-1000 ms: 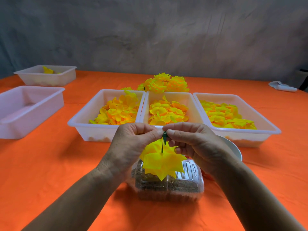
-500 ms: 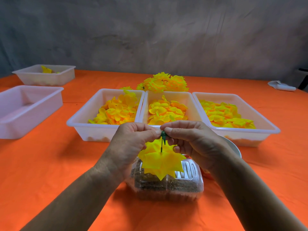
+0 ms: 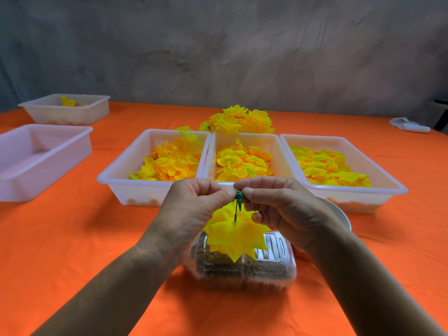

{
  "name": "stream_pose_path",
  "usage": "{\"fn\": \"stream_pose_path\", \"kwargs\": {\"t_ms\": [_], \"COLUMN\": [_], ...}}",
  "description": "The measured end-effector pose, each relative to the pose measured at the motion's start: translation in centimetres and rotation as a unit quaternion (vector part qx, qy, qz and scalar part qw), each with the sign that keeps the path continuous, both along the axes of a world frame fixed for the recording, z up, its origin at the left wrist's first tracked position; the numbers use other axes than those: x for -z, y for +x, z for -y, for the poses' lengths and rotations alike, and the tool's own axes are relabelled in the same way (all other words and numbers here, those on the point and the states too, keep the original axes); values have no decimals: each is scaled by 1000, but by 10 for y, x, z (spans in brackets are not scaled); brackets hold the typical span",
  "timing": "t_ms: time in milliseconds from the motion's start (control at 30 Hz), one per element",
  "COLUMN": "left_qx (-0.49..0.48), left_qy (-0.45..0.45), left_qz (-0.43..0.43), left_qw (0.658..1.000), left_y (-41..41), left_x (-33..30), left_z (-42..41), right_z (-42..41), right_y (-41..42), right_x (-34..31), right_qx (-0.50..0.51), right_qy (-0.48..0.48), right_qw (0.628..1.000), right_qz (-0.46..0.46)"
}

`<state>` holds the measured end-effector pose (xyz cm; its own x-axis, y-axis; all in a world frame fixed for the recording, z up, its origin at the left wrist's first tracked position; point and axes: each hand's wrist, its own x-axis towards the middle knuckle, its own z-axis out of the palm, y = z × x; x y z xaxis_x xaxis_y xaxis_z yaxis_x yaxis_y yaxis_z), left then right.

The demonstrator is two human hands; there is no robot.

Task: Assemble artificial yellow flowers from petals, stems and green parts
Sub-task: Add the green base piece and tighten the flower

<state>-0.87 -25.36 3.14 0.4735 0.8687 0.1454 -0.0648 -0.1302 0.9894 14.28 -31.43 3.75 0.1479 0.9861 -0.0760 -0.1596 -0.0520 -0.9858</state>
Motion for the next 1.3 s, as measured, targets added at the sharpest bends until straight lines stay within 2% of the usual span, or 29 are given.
{"fn": "stream_pose_path", "kwargs": {"t_ms": [200, 400, 600, 700, 1300], "left_qx": [4, -5, 16, 19, 65], "left_qy": [10, -51, -162, -190, -206], "left_qz": [-1, -38, 8, 21, -7], "left_qw": [1000, 998, 987, 981, 976], "left_y": [-1, 0, 5, 7, 5], "left_x": [-1, 1, -4, -6, 6], "left_z": [0, -5, -5, -4, -18], "right_z": [-1, -1, 0, 0, -1], "right_y": [0, -1, -2, -4, -4], "right_x": [0, -3, -3, -4, -1], "right_qx": [-7, -12, -3, -2, -6], "right_qy": [-7, -25, -31, -33, -30], "right_qw": [1000, 999, 998, 998, 999], "right_qz": [2, -32, -50, -51, -32]}}
